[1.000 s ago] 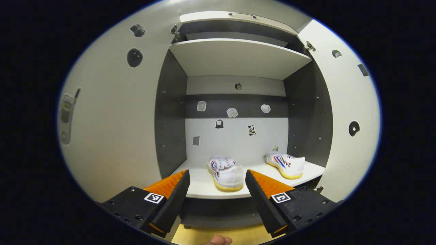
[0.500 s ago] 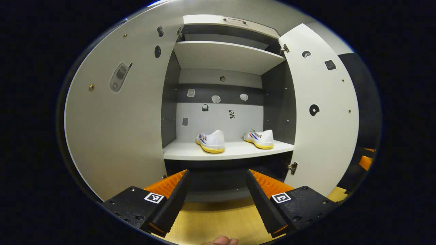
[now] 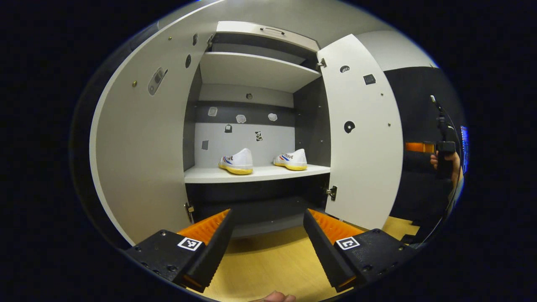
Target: Grab one shoe with the right hand and put it into the shoe cabinet, grab the other shoe with the left hand and put it into the shoe cabinet; then close the right door with the right hand and the left door with the left hand.
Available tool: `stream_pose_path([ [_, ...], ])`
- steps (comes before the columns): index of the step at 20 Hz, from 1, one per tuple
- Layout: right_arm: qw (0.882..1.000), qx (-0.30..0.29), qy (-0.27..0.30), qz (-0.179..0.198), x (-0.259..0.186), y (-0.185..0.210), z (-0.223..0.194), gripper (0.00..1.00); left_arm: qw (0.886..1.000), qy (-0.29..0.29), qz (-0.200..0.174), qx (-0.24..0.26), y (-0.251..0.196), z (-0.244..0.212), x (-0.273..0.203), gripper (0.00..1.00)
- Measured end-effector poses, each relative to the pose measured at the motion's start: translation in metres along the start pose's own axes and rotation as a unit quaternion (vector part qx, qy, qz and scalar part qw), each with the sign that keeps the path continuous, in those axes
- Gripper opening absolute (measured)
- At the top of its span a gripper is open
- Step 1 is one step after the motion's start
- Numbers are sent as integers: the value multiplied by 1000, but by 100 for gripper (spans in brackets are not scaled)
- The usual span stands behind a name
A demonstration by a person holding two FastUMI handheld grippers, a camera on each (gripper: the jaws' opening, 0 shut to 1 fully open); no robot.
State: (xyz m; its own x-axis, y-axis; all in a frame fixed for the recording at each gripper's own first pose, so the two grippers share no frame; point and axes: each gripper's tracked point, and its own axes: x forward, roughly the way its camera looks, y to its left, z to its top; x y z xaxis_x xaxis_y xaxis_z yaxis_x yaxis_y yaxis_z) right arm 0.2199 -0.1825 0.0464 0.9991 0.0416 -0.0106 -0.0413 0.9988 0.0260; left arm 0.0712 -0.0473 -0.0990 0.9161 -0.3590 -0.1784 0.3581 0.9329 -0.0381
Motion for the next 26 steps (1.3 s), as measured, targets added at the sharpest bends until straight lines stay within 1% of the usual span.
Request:
stream_pose_path([
  [2, 1000, 13, 4, -7, 12, -8, 18, 98, 1000, 18, -5, -6, 1, -15, -5, 100],
  [3, 1000, 14, 4, -7, 15, -9, 28, 98, 1000, 27, 2, -6, 6, -21, -7, 100],
  [5, 1000, 5, -4, 6, 21, 0, 50, 98, 1000, 29, 8, -6, 13, -25, -10, 100],
  [7, 1000, 7, -11, 24, 25, 15, 69, 98, 1000, 23, 17, -12, 19, -26, -15, 100],
  [9, 999, 17, -9, 43, 29, 34, 79, 98, 999, 3, 25, -21, 25, -19, -24, 100],
  [11, 999, 0, -6, 48, 31, 50, 82, 98, 999, -9, 28, -25, 29, -19, -31, 100],
  [13, 998, -22, -8, 54, 31, 70, 84, 98, 999, -8, 29, -23, 32, -23, -39, 100],
  [15, 998, -36, -23, 53, 29, 91, 93, 98, 999, -13, 33, -30, 38, -25, -50, 100],
  [16, 997, -45, -26, 48, 28, 99, 95, 99, 999, -17, 35, -35, 41, -25, -55, 100],
  [17, 997, -57, -28, 36, 25, 99, 97, 91, 998, -22, 38, -40, 45, -26, -62, 100],
  [19, 997, -66, -24, 13, 22, 96, 96, 90, 998, -29, 40, -40, 51, -27, -74, 100],
  [20, 998, -56, -16, 9, 22, 97, 95, 90, 998, -29, 40, -39, 53, -28, -80, 100],
  [21, 999, -46, -10, 7, 21, 98, 92, 93, 998, -31, 38, -38, 55, -29, -88, 100],
  [23, 999, -33, -4, -2, 18, 98, 90, 88, 998, -37, 40, -35, 57, -26, -103, 100],
  [24, 999, -31, -4, -9, 18, 97, 91, 88, 998, -41, 42, -33, 60, -23, -111, 100],
  [25, 1000, -26, -3, -16, 16, 97, 90, 90, 997, -48, 47, -33, 64, -20, -119, 100],
  [26, 1000, -20, -3, -17, 16, 99, 91, 90, 997, -52, 55, -31, 69, -18, -126, 100],
])
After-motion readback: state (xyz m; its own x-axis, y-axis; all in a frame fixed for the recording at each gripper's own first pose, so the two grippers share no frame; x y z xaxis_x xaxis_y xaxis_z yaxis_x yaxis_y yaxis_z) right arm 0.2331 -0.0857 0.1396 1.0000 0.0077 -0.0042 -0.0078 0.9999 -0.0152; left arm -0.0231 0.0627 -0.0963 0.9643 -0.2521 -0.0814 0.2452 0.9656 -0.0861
